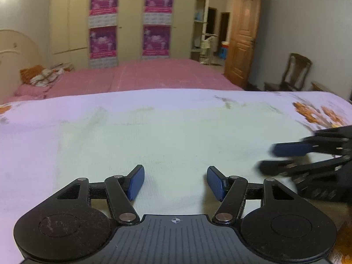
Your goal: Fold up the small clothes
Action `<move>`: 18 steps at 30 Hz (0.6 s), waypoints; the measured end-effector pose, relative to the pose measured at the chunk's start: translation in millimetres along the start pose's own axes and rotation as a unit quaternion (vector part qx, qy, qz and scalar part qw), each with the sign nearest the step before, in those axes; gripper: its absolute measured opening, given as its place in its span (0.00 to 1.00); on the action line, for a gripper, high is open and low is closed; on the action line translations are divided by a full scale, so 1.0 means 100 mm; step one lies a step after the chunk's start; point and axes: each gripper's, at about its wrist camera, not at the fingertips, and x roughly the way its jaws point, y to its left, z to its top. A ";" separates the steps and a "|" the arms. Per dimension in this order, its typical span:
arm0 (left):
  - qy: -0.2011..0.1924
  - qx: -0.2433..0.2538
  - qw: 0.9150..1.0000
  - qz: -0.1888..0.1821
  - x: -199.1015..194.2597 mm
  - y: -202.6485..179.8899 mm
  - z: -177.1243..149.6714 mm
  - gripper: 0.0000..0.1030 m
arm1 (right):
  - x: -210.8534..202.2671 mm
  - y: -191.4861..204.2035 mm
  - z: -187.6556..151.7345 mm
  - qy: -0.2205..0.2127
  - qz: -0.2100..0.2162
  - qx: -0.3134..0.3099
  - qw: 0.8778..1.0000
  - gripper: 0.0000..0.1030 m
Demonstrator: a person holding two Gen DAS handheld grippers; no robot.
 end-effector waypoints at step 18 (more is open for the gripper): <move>0.010 -0.008 1.000 -0.006 -0.59 -0.27 -0.66 0.61 | -0.63 0.26 -0.38 -0.005 0.017 0.074 0.997 0.33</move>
